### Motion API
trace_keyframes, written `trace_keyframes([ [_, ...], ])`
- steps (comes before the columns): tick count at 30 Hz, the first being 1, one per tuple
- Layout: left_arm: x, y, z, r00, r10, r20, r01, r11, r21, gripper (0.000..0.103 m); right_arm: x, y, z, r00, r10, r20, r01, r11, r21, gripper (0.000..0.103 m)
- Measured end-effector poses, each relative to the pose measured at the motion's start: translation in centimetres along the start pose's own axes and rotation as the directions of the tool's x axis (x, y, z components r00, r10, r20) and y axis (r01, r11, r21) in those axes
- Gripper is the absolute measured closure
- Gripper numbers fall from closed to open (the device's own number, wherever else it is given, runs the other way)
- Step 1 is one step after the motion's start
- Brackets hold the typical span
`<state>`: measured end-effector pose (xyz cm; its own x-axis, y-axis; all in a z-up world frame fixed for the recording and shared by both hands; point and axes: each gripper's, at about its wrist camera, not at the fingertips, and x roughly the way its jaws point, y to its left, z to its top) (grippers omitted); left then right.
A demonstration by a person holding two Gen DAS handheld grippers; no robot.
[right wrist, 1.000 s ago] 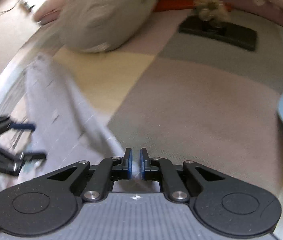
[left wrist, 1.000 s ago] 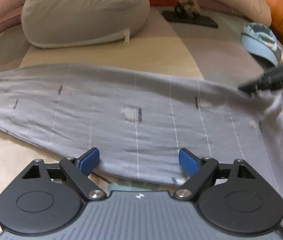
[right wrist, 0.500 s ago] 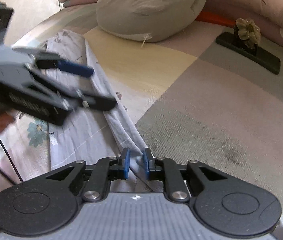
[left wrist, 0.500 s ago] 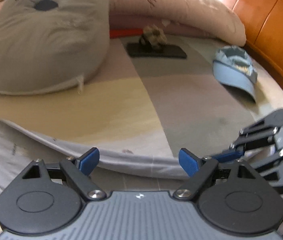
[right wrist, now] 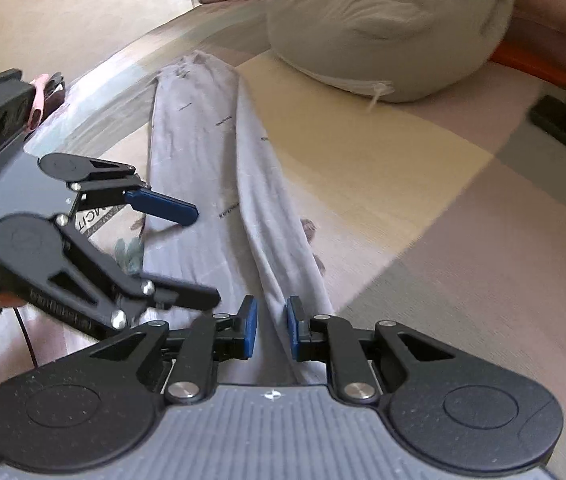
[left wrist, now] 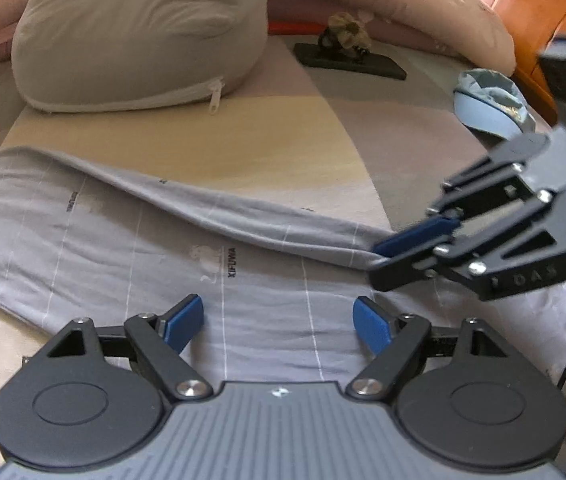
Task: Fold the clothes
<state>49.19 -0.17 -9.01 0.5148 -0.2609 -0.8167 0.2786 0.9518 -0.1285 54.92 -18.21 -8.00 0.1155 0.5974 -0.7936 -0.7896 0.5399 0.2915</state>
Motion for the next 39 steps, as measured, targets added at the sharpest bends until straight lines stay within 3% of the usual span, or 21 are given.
trace_keyframes([
  [6,-0.3,0.5,-0.1,1.000,-0.019,0.014,0.020,1.000,-0.020,0.021,2.0,-0.3,2.1,0.998,0.064,-0.018,-0.064,0.998,-0.003,0.078],
  [7,-0.4,0.7,-0.1,1.000,-0.023,0.015,0.023,0.999,-0.023,0.021,2.2,-0.1,2.3,0.998,0.058,-0.026,-0.058,0.998,-0.023,0.081],
  [8,-0.5,0.8,-0.1,1.000,-0.026,0.017,0.027,0.999,-0.026,0.021,2.2,0.3,2.4,0.999,0.036,-0.035,-0.038,0.998,-0.056,0.098],
  [10,-0.8,1.0,-0.1,0.999,-0.032,0.020,0.033,0.999,-0.030,0.021,1.9,0.5,2.6,0.999,-0.008,-0.046,0.004,0.996,-0.091,0.101],
  [15,-1.3,1.2,-0.1,0.999,-0.040,0.037,0.042,0.999,-0.033,0.021,-0.3,-1.3,3.3,0.998,-0.048,0.027,0.048,0.999,0.003,0.101],
  [22,-1.6,1.3,-0.3,0.999,-0.037,0.037,0.038,0.999,-0.018,0.021,-0.6,-5.1,4.3,0.988,-0.141,0.065,0.131,0.982,0.138,0.102],
  [26,-1.1,1.7,-0.8,1.000,-0.006,0.007,0.006,1.000,-0.028,0.021,0.4,-6.2,4.1,0.985,-0.170,0.030,0.161,0.968,0.194,0.099],
  [31,-1.4,1.9,-1.2,1.000,-0.007,0.007,0.007,1.000,-0.019,0.021,-5.2,-7.9,2.0,0.969,-0.228,0.095,0.196,0.945,0.263,0.085],
  [34,-1.6,1.6,-1.2,1.000,-0.011,0.008,0.011,1.000,-0.011,0.021,-8.3,-8.9,-0.8,0.955,-0.293,0.056,0.270,0.929,0.251,0.078],
  [39,-1.8,0.7,-0.9,1.000,-0.022,0.011,0.022,1.000,0.006,0.021,-9.9,-9.2,-4.5,0.952,-0.303,-0.037,0.304,0.931,0.204,0.075],
])
